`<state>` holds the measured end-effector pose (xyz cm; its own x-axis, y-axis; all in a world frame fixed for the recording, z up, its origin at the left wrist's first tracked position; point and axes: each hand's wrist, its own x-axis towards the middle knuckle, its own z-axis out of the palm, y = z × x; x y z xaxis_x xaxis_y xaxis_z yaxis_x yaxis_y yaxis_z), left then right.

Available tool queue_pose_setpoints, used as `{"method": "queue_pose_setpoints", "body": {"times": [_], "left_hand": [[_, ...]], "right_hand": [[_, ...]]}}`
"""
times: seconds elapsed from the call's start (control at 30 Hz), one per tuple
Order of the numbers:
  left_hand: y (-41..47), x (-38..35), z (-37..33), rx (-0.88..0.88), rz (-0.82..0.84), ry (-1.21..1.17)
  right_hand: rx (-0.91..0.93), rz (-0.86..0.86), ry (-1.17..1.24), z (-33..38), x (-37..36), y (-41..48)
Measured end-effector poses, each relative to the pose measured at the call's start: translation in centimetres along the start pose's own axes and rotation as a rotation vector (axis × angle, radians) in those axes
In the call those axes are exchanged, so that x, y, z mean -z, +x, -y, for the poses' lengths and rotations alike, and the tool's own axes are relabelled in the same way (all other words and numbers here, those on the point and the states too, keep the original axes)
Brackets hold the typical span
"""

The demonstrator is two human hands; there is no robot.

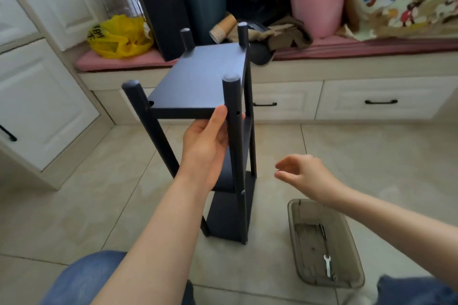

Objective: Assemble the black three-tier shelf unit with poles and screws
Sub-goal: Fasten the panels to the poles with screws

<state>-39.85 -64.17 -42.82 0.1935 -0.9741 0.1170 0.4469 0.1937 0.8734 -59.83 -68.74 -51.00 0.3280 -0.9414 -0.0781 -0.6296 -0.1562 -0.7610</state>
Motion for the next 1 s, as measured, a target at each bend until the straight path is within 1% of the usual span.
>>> {"method": "queue_pose_setpoints", "body": {"times": [0.1,0.17,0.3,0.33,0.47,0.53,0.67,0.87,1.0], "left_hand": [[0.0,-0.2,0.2,-0.008,-0.023,-0.034],[0.0,-0.3,0.3,-0.012,-0.025,-0.047],[-0.1,-0.5,0.5,-0.017,-0.021,-0.055],[-0.2,-0.6,0.4,-0.019,-0.024,-0.052],[-0.5,-0.6,0.2,0.002,-0.022,-0.040],[-0.7,-0.4,0.2,0.007,-0.006,-0.034],[-1.0,-0.1,0.2,0.004,0.015,-0.021],[-1.1,-0.4,0.1,0.012,0.019,-0.056],[-1.2,-0.4,0.3,0.014,0.010,-0.060]], "right_hand": [[-0.154,0.013,-0.038,-4.2,-1.8,-0.2],[-0.251,0.060,-0.031,-7.1,-3.4,-0.7],[-0.395,0.099,-0.079,-11.9,-6.7,-1.8],[-0.436,0.121,-0.093,-12.6,-7.4,-2.0],[-0.577,0.298,-0.192,-15.5,-10.9,-3.3],[-0.625,0.344,-0.190,-16.5,-12.4,-3.9],[-0.648,0.336,-0.209,-16.7,-14.2,-4.1],[-0.591,0.311,-0.315,-15.7,-15.6,-4.4],[-0.548,0.340,-0.326,-14.8,-16.9,-4.7]]}}
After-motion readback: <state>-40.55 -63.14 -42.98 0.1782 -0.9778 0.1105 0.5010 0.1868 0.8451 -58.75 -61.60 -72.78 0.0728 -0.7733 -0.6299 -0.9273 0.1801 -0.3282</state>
